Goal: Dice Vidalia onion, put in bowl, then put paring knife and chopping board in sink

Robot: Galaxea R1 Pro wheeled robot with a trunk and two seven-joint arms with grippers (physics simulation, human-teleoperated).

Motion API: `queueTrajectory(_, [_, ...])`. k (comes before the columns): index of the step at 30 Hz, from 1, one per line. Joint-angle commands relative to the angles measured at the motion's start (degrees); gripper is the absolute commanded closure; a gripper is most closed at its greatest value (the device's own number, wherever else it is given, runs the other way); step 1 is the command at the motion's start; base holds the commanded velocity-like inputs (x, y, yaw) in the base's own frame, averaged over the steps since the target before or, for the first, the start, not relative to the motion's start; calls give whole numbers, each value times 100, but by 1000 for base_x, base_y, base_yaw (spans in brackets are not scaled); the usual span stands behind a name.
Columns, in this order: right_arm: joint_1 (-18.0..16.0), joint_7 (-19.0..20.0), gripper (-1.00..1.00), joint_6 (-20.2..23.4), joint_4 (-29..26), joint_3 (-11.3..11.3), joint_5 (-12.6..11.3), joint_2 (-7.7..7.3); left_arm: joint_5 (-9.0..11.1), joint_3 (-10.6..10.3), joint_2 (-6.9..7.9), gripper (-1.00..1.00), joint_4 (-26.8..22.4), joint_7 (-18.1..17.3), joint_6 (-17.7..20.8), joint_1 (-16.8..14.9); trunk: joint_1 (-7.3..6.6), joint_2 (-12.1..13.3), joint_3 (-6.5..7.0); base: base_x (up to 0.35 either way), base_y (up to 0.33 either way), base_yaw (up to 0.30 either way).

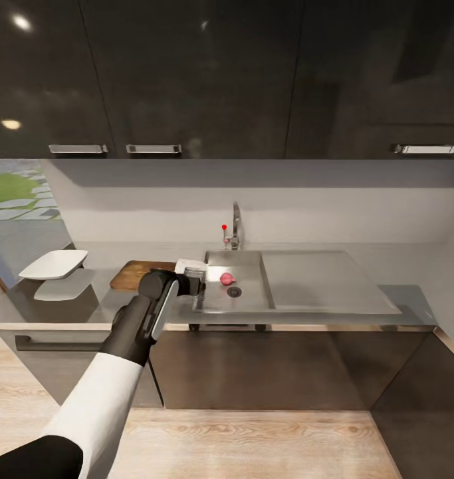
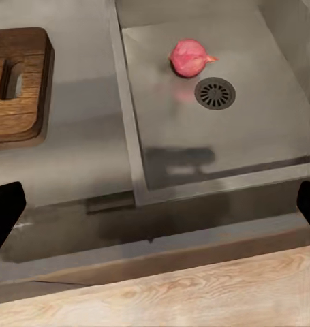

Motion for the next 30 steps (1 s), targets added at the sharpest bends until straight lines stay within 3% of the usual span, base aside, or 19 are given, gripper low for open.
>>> queueTrajectory(1, [0, -14, -100, -8, 7, 15, -36, -4, 14, -10, 3, -100, -71, 32, 24, -6, 4, -11, -12, 0, 0, 0])
queueTrajectory(10, [0, -15, -100, -9, 97, 15, -41, 17, 17, -27, 40, -100, -348, 29, 29, -9, 4, -11, -12, 11, -12, 0])
queueTrajectory(23, [-1, -23, -100, -2, 131, 15, -41, 31, 17, -35, 44, -100, -272, 29, 27, -10, 4, -11, -12, 191, -198, 0])
queueTrajectory(29, [0, -11, -100, -6, 745, 15, -53, 31, 17, -32, 44, -100, -263, 29, 27, -10, 4, -11, -12, 218, -225, 0])
queueTrajectory(30, [0, 6, -100, -13, 1195, 15, -64, 31, 17, -29, 44, -100, -260, 29, 27, -10, 4, -11, -12, 220, -229, 0])
